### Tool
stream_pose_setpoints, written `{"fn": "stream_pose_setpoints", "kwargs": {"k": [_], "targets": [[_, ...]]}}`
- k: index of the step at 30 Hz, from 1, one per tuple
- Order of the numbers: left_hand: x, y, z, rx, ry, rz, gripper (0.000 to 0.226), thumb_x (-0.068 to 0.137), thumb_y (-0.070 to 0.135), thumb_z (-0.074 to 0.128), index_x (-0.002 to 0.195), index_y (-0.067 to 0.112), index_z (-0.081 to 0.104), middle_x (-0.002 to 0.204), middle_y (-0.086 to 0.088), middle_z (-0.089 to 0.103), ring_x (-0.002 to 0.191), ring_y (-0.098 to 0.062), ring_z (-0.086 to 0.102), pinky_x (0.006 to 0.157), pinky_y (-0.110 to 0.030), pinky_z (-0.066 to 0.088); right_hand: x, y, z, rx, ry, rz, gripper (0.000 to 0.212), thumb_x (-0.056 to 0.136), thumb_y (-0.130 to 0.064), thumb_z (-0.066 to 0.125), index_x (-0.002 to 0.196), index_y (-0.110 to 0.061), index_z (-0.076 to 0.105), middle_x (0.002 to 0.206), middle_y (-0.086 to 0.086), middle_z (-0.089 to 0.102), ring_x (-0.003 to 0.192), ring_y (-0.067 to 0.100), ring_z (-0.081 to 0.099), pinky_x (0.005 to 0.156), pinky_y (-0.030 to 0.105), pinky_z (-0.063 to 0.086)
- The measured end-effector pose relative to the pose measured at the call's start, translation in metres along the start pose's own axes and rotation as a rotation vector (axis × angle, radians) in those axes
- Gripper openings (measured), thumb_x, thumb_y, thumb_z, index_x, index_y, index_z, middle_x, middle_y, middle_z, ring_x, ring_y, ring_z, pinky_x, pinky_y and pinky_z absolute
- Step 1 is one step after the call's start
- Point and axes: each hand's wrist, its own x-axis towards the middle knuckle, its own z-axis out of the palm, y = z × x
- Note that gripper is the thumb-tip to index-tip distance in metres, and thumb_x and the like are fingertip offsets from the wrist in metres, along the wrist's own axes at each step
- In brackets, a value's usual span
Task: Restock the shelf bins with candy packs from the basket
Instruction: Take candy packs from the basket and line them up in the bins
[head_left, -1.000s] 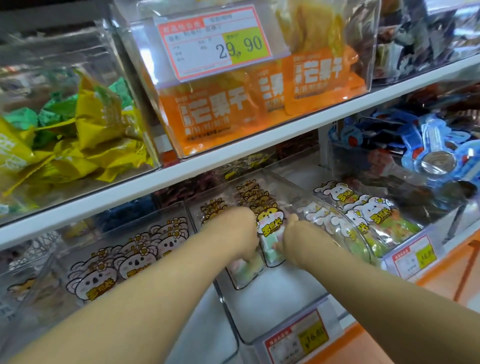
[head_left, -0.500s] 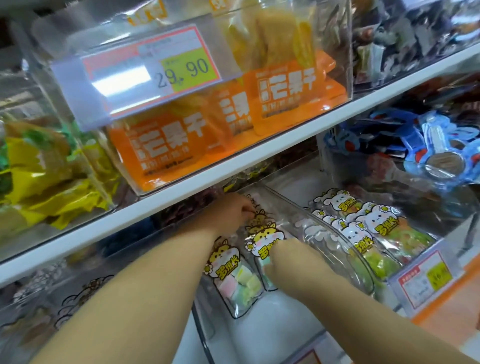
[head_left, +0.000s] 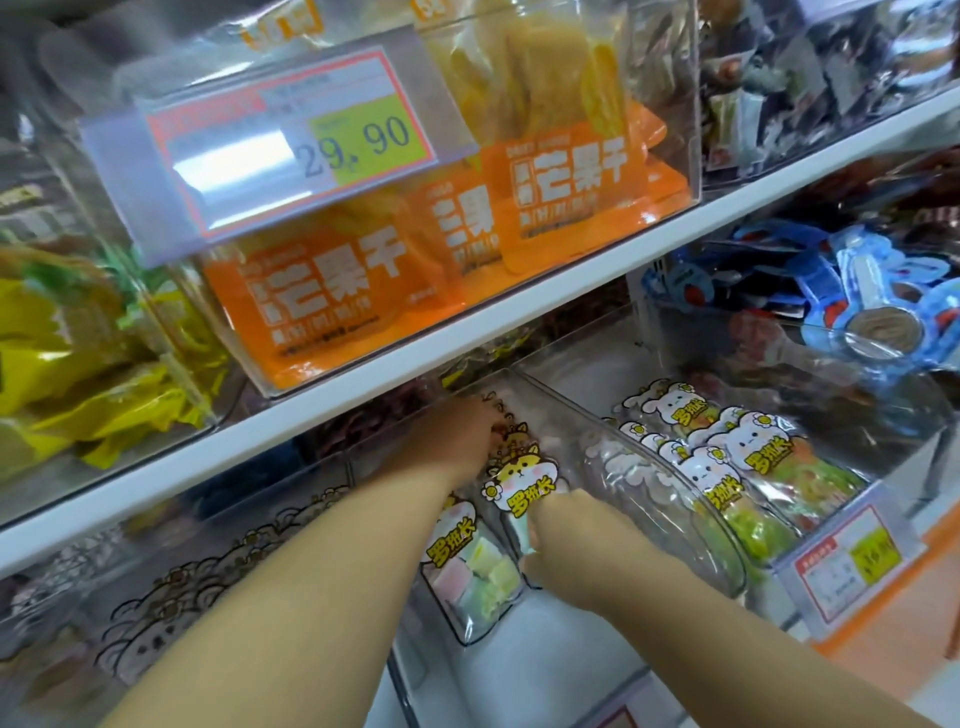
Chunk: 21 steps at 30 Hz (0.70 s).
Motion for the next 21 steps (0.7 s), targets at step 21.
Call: {"fn": "stream_pose_setpoints", "kwargs": {"k": [21], "targets": [[-0.122, 0.065, -0.007, 0.450, -0.660, -0.006, 0.015, 0.101, 0.019, 0.046, 0.104, 0.010, 0.058, 0.096, -0.006, 0.054, 0.092, -0.033, 0.053, 0.076, -0.039, 0.045, -0.005, 0.015, -0.003, -0.084, 0.015, -0.009, 0.035, 0.090, -0.023, 0.062, 0.118, -0.015, 0.042, 0.123, 0.013, 0.051, 0.110, 0.034, 0.056, 0.089, 0.041, 0.049]]}}
